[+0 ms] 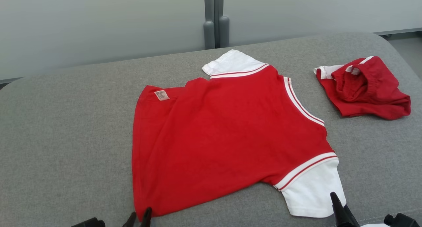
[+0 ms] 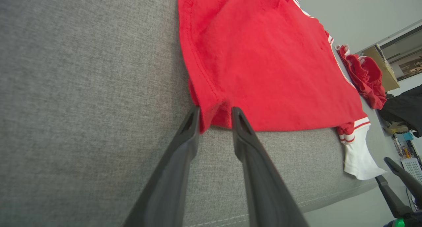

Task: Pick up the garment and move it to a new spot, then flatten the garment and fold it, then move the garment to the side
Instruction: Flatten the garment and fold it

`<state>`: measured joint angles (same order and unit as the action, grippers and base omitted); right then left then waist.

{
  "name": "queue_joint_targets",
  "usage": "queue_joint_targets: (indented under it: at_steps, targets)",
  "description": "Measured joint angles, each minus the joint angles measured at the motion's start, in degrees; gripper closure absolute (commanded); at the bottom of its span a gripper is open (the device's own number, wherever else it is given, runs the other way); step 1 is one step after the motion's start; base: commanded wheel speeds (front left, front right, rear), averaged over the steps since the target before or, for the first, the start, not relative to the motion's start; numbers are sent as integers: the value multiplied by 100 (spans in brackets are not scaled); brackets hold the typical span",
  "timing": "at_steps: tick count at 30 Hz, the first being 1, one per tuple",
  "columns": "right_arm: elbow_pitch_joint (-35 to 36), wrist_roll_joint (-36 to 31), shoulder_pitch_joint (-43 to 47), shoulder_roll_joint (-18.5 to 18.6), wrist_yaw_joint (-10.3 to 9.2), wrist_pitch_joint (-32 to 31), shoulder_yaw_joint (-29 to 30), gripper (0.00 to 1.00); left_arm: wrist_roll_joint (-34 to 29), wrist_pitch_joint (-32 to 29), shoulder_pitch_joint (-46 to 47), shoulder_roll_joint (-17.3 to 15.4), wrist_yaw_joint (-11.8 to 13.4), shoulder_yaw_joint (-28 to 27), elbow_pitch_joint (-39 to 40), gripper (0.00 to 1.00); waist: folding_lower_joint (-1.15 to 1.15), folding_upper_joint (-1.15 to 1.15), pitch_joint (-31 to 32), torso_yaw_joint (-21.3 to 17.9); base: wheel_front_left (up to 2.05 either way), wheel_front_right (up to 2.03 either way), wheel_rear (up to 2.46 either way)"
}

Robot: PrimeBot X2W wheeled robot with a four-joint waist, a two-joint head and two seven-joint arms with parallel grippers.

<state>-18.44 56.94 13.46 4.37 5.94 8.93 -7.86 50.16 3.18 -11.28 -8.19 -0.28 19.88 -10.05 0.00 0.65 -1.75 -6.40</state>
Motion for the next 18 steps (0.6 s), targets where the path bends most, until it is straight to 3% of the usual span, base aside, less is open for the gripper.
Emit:
queue_joint_targets:
  at_steps: [8, 18]
  targets:
    - [-52, 1, 7, 73, -7, 190, 254, 0, -1, 159, -1, -136, 165, -331, 169, 0, 0, 0, -34, -30, 0, 0, 0]
    - [250, -336, -144, 704, -122, 375, 687, 0, -213, 241, 223, -392, 285, -520, 409, 0, 0, 0, -135, -85, 0, 0, 0]
